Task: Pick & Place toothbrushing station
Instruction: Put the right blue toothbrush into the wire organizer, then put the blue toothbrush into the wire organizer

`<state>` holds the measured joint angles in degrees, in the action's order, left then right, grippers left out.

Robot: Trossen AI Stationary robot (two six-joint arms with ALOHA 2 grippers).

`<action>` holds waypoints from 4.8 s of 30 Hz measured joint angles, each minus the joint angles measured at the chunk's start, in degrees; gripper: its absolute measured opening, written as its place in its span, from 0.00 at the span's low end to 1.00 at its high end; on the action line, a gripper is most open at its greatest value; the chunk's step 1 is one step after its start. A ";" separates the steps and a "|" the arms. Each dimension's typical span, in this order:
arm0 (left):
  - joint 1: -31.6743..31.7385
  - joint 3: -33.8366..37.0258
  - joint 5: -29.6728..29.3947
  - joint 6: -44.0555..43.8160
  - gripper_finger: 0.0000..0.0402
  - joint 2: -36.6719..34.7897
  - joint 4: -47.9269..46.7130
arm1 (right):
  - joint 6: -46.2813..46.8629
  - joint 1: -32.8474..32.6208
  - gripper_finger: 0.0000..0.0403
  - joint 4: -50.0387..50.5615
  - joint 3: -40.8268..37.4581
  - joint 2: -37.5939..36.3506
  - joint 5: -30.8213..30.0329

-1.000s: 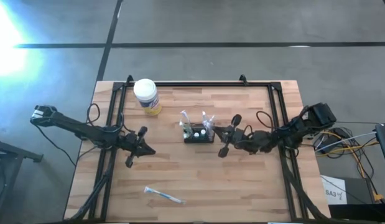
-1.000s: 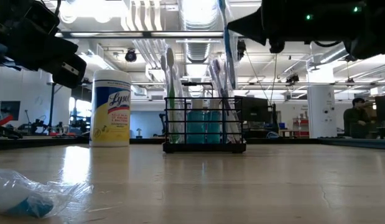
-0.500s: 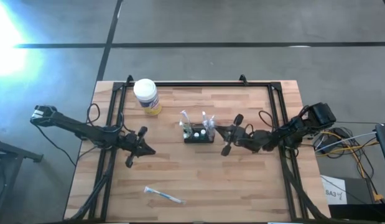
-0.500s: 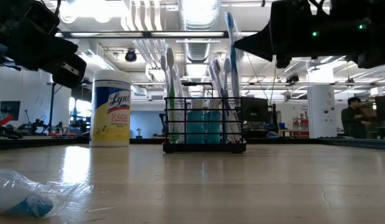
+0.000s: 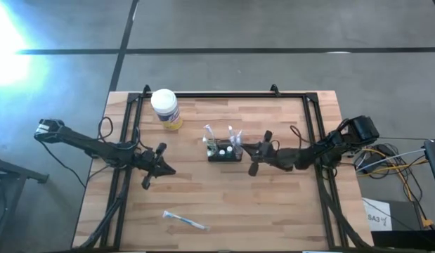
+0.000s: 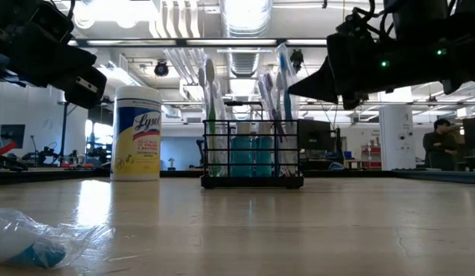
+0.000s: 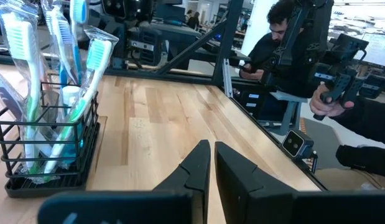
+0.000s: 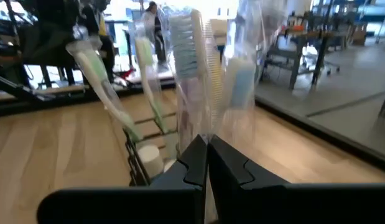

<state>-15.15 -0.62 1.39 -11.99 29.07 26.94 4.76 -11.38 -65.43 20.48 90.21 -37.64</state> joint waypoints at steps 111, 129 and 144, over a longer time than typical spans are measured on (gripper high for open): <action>0.00 -16.06 -1.66 -2.30 0.04 -17.36 -42.01 | 31.21 -12.06 0.46 102.58 101.82 56.38 32.44; 0.01 -15.96 -2.20 -3.14 0.03 -17.36 -42.01 | 21.78 -10.56 0.05 106.72 101.44 56.35 29.81; -0.01 -17.49 -2.75 -0.13 0.04 -20.90 -42.11 | 18.38 -13.15 0.05 114.56 100.26 42.28 14.32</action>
<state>-15.16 -18.12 -1.36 -12.12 8.16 -15.17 23.15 -24.52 49.12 120.74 132.49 -23.32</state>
